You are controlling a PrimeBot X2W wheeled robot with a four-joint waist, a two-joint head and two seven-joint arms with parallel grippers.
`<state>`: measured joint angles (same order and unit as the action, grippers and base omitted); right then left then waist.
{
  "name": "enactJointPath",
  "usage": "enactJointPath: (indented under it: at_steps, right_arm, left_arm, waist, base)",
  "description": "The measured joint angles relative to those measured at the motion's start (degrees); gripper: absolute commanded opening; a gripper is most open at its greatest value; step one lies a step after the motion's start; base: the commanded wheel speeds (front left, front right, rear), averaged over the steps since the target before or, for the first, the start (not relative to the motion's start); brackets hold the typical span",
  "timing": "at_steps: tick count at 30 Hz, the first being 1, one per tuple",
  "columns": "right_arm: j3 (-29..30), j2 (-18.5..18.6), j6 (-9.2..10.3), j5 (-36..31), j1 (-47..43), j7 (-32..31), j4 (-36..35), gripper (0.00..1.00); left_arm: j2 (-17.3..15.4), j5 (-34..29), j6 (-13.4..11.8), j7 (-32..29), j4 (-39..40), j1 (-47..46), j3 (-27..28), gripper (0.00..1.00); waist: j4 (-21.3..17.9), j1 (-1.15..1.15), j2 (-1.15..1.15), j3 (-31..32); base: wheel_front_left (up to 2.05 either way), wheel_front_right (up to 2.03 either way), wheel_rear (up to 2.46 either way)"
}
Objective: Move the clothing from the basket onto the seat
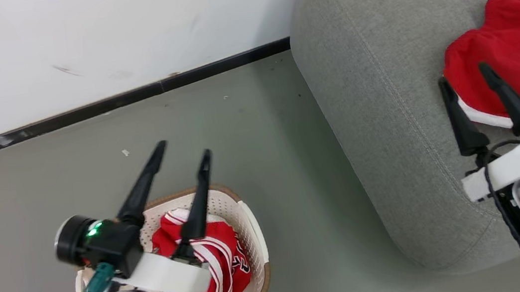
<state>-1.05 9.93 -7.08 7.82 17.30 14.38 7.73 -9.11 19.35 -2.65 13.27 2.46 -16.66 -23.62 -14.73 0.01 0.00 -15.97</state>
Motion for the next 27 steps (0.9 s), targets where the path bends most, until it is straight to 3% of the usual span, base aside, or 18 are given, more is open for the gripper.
enactJointPath:
  at_steps: [12, 27]
  right_arm:
    - [-3.6, -4.3, 0.00, -2.7, 2.0, 0.0, -1.0, 1.00]
    - [-2.7, -5.9, 0.00, -5.8, -4.9, 0.0, -1.1, 1.00]
  left_arm:
    - [-1.1, 2.8, -6.8, 1.0, -1.3, 6.7, 12.8, 1.00]
    - [-0.4, 2.7, -8.4, 1.0, -2.2, 15.8, 16.6, 1.00]
  waist:
    - [3.8, 0.00, 0.00, 3.4]
    - [8.2, 0.00, 0.00, 9.5]
  base:
    - [0.00, 0.00, 0.00]
    - [0.00, 0.00, 0.00]
